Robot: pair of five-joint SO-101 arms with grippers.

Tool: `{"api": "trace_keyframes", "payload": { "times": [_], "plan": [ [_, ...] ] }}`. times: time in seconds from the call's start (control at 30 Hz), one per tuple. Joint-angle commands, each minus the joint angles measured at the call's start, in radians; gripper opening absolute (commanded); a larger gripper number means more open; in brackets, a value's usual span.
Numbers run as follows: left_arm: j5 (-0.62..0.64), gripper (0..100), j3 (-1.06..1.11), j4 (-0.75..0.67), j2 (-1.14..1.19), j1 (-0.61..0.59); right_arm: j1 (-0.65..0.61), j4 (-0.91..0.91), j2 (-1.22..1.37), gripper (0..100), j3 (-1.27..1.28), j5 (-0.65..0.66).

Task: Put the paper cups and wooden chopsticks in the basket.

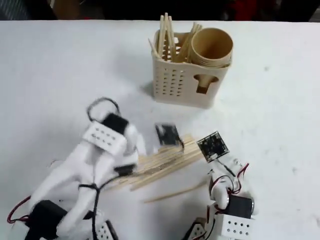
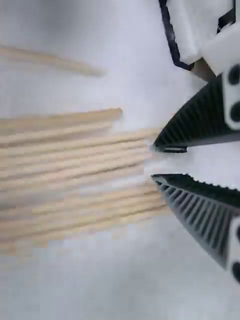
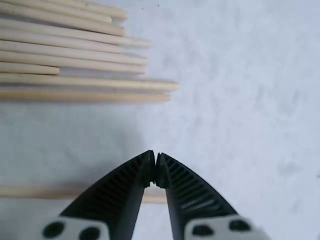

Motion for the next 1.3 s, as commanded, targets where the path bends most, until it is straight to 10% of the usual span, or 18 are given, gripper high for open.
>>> {"api": "trace_keyframes", "payload": {
  "times": [0.0, 0.4, 0.8, 1.27],
  "plan": [
    [0.060, 9, 0.092, -0.158, -0.035, 0.128, -0.004, 0.002, -0.008, 1.8, 0.008, 0.011],
    [0.166, 9, 0.097, -0.281, 0.094, 0.180, 0.010, 0.001, -0.008, 1.8, 0.008, 0.011],
    [0.166, 9, 0.068, -0.285, 0.177, 0.180, 0.469, -0.022, -0.008, 1.7, 0.008, 0.173],
    [0.161, 9, 0.127, -0.279, 0.179, 0.173, 0.484, -0.001, -0.008, 1.7, 0.008, 0.189]
  ]
}}
